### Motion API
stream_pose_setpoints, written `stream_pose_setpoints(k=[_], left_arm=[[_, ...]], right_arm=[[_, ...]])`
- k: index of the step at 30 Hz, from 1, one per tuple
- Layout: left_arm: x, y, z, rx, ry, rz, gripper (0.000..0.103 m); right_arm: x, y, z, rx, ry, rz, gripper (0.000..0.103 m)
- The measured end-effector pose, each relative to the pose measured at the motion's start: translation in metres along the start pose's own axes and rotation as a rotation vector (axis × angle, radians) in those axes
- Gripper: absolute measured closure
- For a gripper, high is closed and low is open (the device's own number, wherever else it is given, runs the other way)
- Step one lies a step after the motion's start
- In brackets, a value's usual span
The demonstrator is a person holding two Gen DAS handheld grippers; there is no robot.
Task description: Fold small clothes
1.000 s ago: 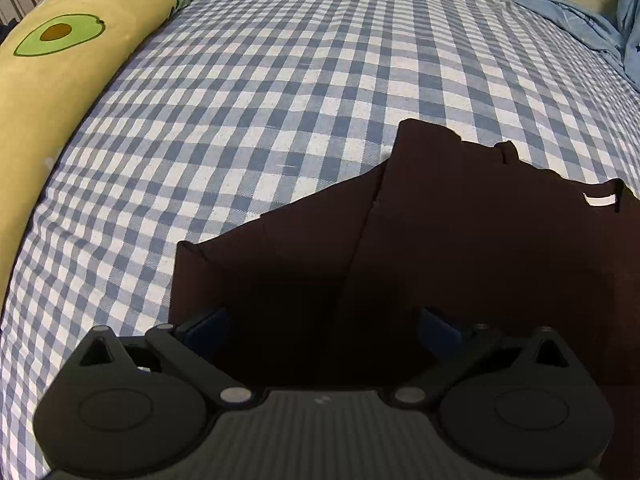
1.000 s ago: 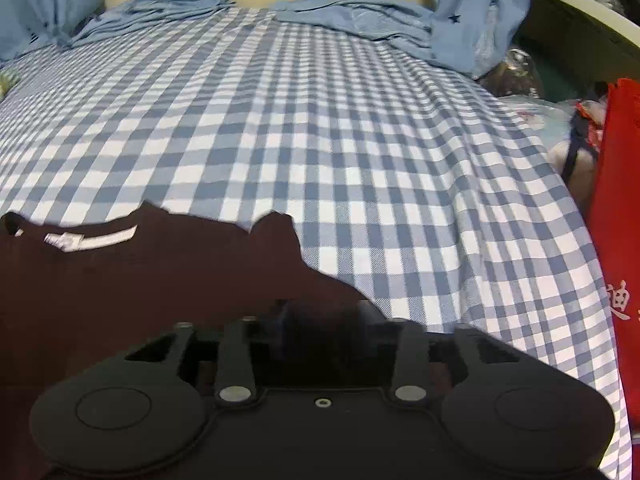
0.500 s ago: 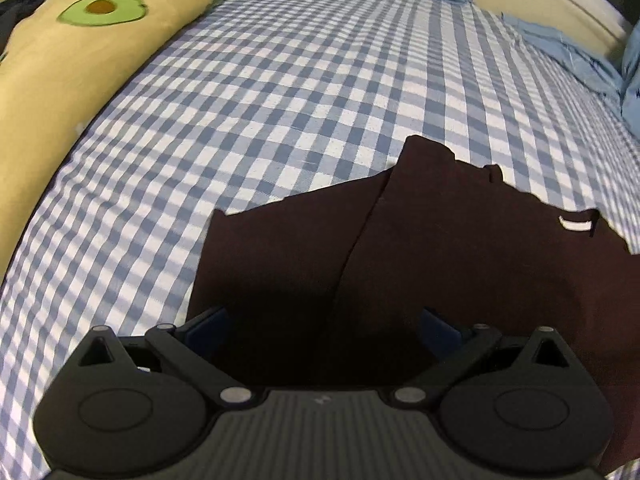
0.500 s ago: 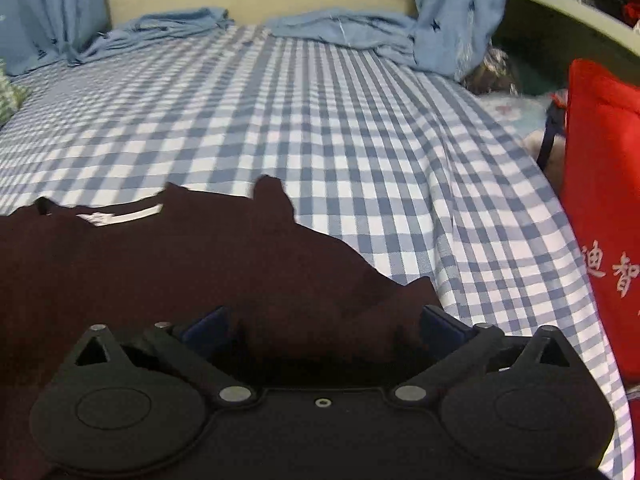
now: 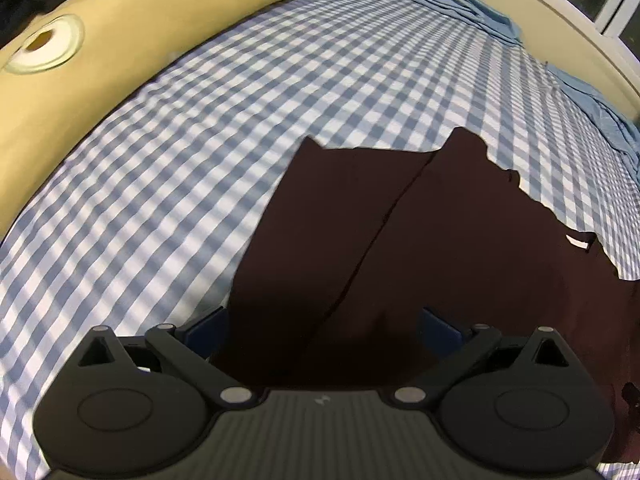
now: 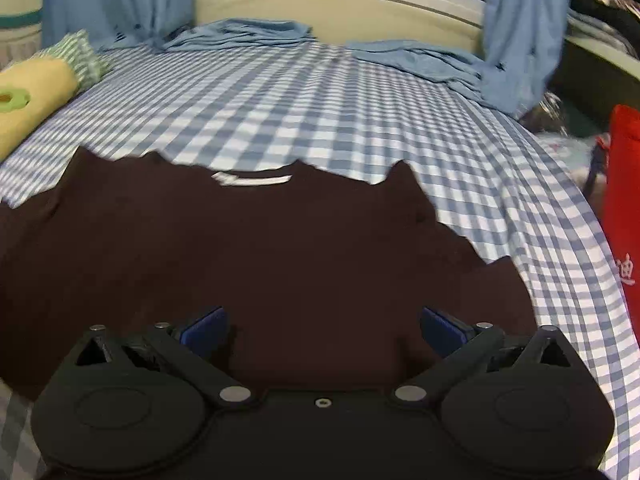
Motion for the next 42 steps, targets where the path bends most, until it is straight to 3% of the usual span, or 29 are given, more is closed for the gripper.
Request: stream_pose_setpoints(k=[4,9,13,20,30,37,42], left_arm=[[-0.012,0.011,0.017,-0.003,0.042,-0.009,0.001],[-0.019,0.022,0.037,-0.006,0.092,-0.001,0.001],[-0.016,0.024,0.050,-0.021,0.104,0.006,0.001],[-0.012,0.028,0.053,0.019,0.082,-0.013,0.001],[-0.021,0.002,0.060,-0.053,0.211,0.025,0.001],[-0.026,-0.027,0.065,-0.111,0.366,-0.013,0.001],[-0.021,-0.038,0.060,-0.127,0.357,-0.039,0.001]], right_arm=[[-0.024,0.004,0.007,0.005,0.061,-0.004,0.001],[-0.048,0.004,0.012,-0.007,0.129,-0.082,0.001],[-0.059,0.003,0.013,-0.005,0.161,-0.128,0.001],[-0.067,-0.002,0.012,-0.017,0.217,-0.160,0.001],[-0.069,-0.010,0.015,-0.018,0.238,-0.137,0.001],[-0.075,-0.016,0.027,-0.025,0.266,-0.112,0.001],[-0.080,-0.020,0.033,-0.033,0.300,-0.111,0.001]])
Point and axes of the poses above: each gripper's, at about its wrist camera, not at the fingertips, and y roughly against the way its jaws point, x to its right, z to its underside, the point moved 4 cm from there along -y, roughly the way its jaws point, and after that the axes turned 11 degrees about x, right-handed, at the moved point
